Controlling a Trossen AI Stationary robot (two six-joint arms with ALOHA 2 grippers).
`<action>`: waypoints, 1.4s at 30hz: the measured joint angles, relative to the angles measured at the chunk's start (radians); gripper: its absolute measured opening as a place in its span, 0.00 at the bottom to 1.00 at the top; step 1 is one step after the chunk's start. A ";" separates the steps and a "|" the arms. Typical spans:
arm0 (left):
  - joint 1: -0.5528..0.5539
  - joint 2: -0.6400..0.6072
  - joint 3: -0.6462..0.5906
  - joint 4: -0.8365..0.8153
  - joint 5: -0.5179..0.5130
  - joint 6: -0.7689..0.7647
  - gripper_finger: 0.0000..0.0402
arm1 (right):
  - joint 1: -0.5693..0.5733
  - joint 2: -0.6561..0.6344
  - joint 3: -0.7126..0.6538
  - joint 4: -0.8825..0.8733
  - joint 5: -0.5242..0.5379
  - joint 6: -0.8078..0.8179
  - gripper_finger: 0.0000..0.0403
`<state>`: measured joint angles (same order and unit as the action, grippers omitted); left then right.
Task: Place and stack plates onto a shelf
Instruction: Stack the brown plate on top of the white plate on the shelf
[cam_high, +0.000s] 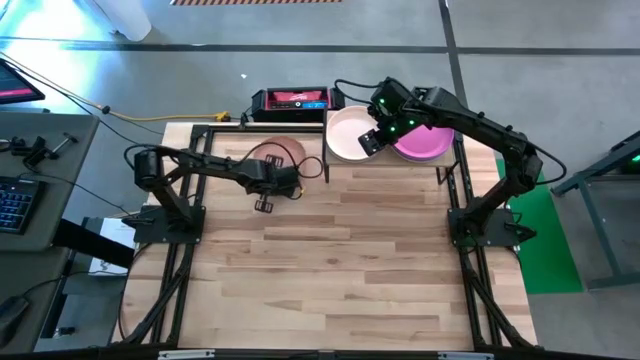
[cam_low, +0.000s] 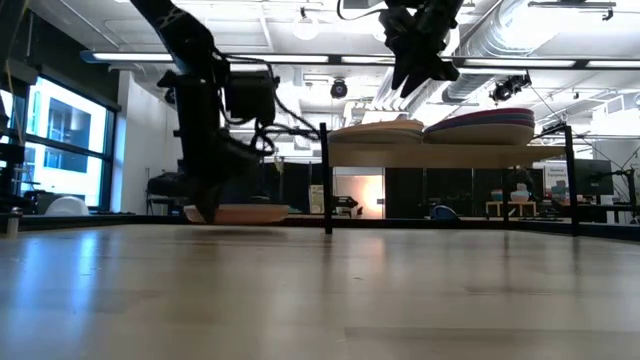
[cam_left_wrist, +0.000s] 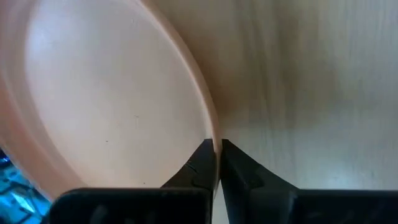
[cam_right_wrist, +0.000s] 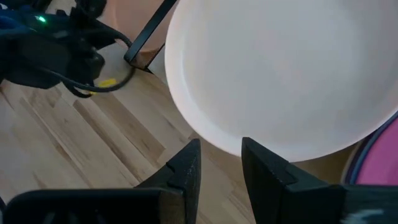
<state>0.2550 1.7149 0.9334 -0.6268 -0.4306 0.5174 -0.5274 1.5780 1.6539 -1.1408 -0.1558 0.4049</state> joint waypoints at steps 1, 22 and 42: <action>0.000 -0.011 0.004 -0.011 0.000 -0.014 0.01 | 0.000 0.000 0.000 0.000 0.000 -0.003 0.23; -0.036 -0.296 0.199 -0.116 -0.278 0.260 0.00 | -0.003 0.000 0.000 0.381 0.051 -0.013 0.23; -0.138 -0.291 0.285 -0.116 -0.238 0.734 0.00 | 0.007 0.007 0.000 0.440 0.060 0.088 0.23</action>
<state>0.1165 1.4243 1.2186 -0.7425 -0.6689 1.2513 -0.5207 1.5851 1.6539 -0.7006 -0.0956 0.4931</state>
